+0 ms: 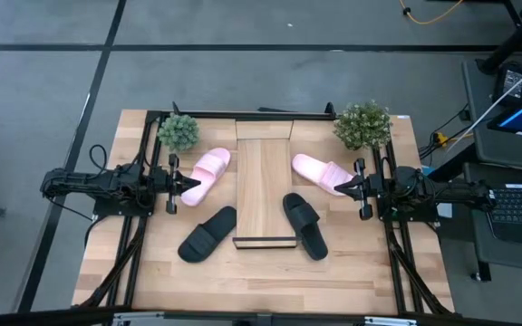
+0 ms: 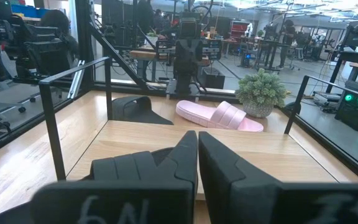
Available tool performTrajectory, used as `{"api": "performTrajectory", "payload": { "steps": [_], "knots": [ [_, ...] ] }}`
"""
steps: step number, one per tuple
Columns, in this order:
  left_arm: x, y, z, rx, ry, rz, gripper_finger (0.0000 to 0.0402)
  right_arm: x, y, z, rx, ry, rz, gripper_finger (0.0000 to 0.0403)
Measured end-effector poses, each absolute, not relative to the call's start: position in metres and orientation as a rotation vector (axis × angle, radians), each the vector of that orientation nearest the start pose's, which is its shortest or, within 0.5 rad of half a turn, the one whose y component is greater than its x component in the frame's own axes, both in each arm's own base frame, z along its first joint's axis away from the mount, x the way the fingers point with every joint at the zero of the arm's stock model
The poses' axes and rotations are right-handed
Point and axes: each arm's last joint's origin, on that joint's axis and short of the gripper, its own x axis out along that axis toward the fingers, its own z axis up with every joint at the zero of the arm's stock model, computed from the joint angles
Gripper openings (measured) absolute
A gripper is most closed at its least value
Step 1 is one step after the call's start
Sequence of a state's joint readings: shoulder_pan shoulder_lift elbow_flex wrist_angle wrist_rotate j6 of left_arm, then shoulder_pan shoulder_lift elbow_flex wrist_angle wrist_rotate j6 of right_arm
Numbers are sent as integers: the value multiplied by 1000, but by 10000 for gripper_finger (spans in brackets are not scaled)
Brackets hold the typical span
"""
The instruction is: Pick and place slides into the shelf
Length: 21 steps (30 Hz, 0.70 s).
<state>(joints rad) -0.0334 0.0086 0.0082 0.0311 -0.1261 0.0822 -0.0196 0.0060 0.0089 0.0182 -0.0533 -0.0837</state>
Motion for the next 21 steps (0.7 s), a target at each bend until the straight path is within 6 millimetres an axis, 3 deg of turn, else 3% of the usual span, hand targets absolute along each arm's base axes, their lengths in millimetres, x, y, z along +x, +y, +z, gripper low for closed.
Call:
{"api": "performTrajectory", "payload": {
  "steps": [8,21],
  "knots": [
    [98,0,169,86,-27,95,0,97,0,169,-118,-33,33,19],
    [97,1,170,108,-35,116,0,97,0,170,-6,-46,35,19]
  ]
}}
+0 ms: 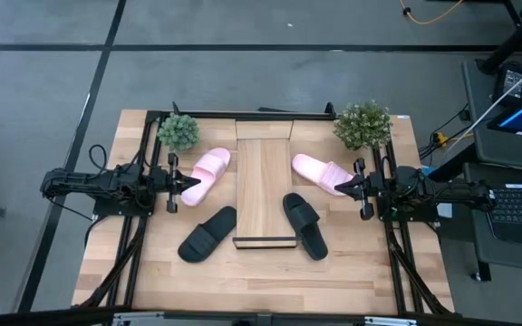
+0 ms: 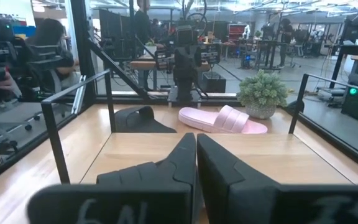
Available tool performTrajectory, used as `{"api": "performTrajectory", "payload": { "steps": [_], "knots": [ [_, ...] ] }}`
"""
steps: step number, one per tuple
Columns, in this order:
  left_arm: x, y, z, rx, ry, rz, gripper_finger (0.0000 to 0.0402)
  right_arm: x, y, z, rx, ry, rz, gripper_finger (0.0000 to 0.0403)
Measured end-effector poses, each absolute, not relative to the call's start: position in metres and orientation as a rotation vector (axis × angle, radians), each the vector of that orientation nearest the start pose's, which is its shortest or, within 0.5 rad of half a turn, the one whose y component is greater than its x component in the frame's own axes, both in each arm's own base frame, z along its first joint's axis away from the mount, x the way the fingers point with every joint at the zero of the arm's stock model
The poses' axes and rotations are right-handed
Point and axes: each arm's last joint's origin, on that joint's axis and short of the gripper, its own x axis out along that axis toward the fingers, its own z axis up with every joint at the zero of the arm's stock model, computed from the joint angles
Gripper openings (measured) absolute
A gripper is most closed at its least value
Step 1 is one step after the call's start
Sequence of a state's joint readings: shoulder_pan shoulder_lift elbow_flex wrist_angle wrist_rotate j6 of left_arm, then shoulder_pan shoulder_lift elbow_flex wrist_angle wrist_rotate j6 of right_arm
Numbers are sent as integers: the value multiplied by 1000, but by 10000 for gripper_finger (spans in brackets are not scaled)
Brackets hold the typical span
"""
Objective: Pick and place slides into the shelf
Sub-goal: Put the left pink slides on the shelf
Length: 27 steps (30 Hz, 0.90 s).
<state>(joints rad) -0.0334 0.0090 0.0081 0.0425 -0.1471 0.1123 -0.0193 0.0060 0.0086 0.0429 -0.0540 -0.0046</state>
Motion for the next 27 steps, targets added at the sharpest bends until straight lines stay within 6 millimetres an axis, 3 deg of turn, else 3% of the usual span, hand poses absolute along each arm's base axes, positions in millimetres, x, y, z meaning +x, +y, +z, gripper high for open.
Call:
{"api": "performTrajectory", "payload": {
  "steps": [27],
  "knots": [
    [97,0,172,66,-62,74,0,98,0,168,21,-22,35,19]
  ]
}}
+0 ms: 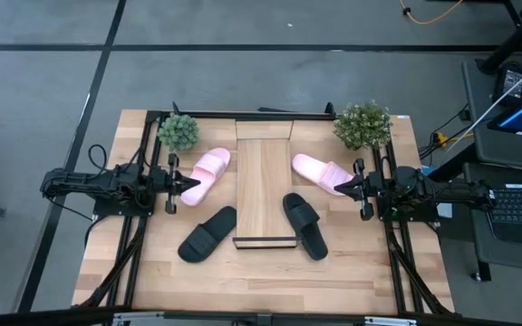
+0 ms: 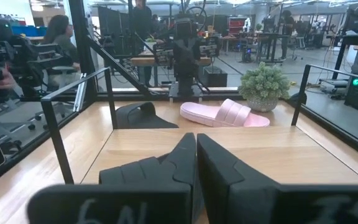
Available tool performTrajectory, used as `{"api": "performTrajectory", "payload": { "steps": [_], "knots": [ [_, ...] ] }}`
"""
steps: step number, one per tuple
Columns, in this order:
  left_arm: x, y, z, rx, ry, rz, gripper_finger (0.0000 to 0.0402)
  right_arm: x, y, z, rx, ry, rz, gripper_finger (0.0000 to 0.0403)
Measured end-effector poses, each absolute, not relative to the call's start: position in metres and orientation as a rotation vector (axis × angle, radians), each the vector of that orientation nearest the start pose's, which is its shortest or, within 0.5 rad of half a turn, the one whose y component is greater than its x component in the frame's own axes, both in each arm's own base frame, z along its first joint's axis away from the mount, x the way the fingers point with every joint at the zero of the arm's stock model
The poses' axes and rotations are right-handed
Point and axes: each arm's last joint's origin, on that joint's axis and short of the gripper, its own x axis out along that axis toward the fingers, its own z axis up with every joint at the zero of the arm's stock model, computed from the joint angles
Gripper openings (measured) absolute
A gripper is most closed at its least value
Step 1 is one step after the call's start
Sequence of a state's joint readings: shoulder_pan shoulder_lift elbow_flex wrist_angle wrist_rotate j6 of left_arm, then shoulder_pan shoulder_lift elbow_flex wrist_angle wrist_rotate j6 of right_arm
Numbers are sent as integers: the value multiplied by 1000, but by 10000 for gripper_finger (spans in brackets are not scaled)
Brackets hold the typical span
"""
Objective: Pick and place slides into the shelf
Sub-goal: Put the left pink slides on the shelf
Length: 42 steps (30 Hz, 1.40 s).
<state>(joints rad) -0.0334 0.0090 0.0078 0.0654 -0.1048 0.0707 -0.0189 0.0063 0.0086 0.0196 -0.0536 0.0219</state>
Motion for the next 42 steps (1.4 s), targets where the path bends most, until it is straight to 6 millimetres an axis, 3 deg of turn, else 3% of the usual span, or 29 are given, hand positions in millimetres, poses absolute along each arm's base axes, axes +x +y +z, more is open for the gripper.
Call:
{"api": "performTrajectory", "payload": {
  "steps": [12,20,26,31,42],
  "knots": [
    [98,-5,169,-46,-30,-92,0,98,0,168,17,-21,35,19],
    [105,2,159,-239,73,178,0,98,0,168,-17,-22,34,19],
    [114,3,147,-286,189,228,0,97,-3,168,-123,-18,-67,19],
    [121,2,154,-300,143,221,0,97,-5,169,-150,-26,-133,19],
    [142,-9,187,-251,166,268,0,97,-5,169,-208,-23,-138,19]
  ]
}}
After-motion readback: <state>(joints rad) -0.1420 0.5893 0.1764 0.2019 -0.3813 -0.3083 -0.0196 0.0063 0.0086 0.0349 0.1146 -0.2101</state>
